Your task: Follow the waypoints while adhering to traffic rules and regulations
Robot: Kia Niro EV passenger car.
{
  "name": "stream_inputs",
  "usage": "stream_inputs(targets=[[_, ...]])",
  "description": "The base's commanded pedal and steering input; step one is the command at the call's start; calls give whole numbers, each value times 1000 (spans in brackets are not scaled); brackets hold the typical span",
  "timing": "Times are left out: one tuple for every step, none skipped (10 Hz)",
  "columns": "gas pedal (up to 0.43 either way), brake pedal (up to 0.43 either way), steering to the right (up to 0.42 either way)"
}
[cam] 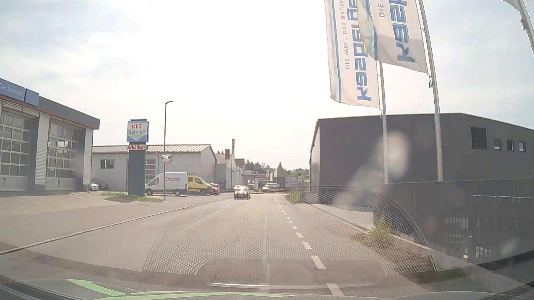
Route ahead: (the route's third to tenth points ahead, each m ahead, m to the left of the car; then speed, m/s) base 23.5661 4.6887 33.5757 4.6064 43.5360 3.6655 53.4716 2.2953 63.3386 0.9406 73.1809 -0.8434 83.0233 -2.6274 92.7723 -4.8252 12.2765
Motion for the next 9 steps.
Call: stream_inputs(targets=[[79,0,1],[79,0,1],[79,0,1],[79,0,1],[79,0,1],[79,0,1],[79,0,1],[79,0,1],[79,0,1]])
